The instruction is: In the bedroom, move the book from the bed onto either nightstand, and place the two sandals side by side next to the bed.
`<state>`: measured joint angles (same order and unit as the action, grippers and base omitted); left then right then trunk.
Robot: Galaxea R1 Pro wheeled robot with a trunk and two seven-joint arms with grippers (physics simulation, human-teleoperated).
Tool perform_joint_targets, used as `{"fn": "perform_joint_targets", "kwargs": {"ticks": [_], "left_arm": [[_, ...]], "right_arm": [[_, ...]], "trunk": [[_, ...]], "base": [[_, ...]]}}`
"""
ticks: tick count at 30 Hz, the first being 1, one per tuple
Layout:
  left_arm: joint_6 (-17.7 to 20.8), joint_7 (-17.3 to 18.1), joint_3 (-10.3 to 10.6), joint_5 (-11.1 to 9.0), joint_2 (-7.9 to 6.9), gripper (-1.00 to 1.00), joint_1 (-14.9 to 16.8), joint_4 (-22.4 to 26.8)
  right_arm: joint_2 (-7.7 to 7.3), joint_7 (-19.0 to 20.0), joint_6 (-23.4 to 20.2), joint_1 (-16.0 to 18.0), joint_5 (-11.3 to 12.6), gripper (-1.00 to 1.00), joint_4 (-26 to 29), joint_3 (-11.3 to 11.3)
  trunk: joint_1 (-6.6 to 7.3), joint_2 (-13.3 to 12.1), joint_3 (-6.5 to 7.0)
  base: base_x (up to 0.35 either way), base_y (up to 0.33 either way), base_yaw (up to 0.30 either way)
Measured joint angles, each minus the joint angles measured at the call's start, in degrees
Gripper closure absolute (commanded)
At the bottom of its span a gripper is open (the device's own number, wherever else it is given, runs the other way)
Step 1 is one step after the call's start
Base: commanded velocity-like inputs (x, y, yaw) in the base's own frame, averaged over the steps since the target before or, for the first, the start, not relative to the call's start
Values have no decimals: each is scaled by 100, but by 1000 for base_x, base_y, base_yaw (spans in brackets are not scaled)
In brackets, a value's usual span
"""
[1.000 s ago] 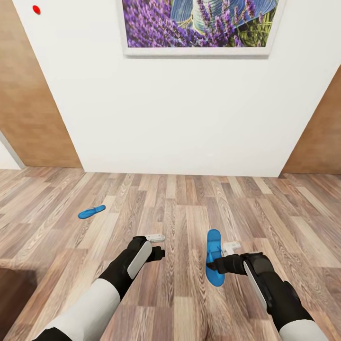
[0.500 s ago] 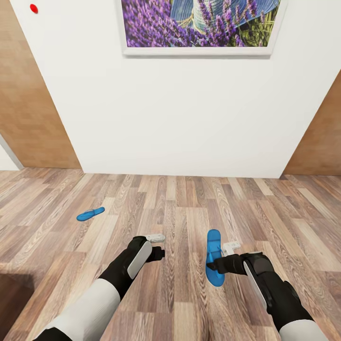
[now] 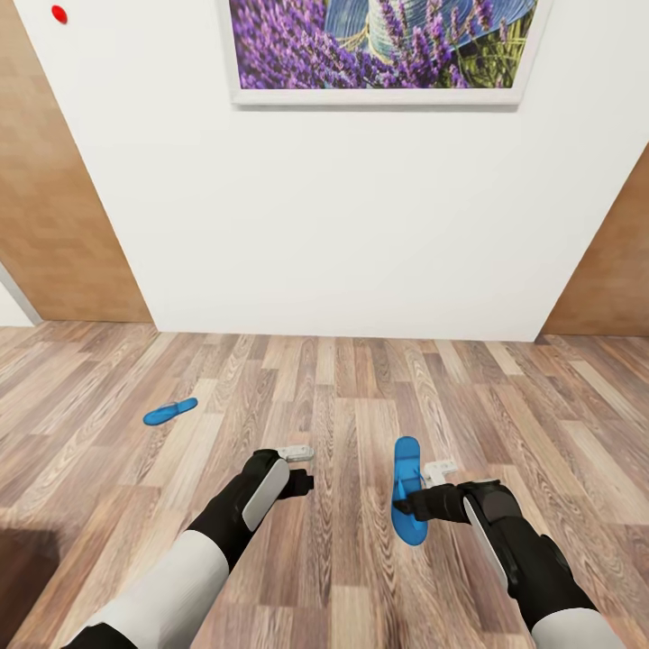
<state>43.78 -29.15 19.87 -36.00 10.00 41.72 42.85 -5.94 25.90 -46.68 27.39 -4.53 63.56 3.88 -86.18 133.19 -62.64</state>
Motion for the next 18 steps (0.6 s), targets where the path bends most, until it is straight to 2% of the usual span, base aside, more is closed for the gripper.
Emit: {"fn": "perform_joint_targets", "kwargs": {"ticks": [18], "left_arm": [[0, 0, 0, 0, 0, -100, 0, -1]], "right_arm": [[0, 0, 0, 0, 4, 100, 0, 0]], "trunk": [[0, 0, 0]], "base": [[74, 0, 0]]}}
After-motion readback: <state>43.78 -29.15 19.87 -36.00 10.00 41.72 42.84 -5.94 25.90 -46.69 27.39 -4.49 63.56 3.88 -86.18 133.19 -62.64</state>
